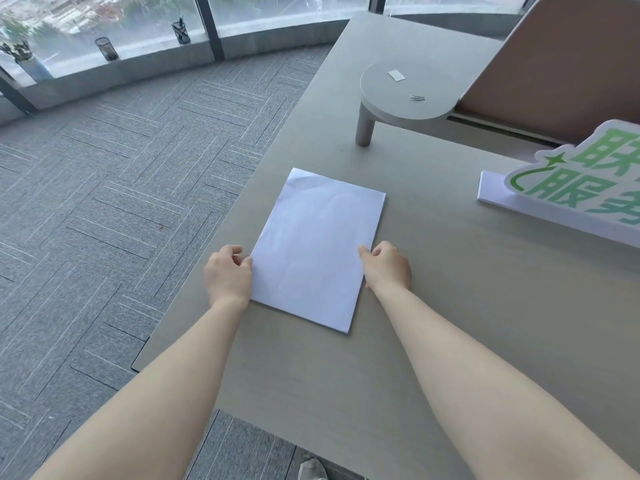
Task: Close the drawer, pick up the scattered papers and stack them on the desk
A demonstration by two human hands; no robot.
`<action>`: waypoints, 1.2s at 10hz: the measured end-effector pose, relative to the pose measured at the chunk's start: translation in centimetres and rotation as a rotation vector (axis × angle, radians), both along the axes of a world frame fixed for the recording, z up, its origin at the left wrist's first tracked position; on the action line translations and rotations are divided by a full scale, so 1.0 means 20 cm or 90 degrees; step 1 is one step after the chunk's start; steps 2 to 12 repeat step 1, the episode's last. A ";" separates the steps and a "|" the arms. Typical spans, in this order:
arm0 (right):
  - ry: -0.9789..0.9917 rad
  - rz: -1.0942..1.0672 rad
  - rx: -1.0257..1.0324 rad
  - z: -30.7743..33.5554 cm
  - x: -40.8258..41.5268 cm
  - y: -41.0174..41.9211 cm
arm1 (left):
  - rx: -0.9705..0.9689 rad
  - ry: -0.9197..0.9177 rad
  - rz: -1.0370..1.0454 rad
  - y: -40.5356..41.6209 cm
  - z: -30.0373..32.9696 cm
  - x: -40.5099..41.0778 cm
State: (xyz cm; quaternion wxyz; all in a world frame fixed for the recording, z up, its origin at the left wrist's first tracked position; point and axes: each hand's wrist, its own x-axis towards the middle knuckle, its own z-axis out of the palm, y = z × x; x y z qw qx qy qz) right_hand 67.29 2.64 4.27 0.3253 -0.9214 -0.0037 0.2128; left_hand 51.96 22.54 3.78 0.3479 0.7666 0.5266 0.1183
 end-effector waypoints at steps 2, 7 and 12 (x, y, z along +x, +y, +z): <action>0.018 -0.034 0.070 0.02 -0.03 -0.07 | -0.022 -0.038 0.057 0.00 -0.01 -0.08; 0.018 -0.034 0.070 0.02 -0.03 -0.07 | -0.022 -0.038 0.057 0.00 -0.01 -0.08; 0.018 -0.034 0.070 0.02 -0.03 -0.07 | -0.022 -0.038 0.057 0.00 -0.01 -0.08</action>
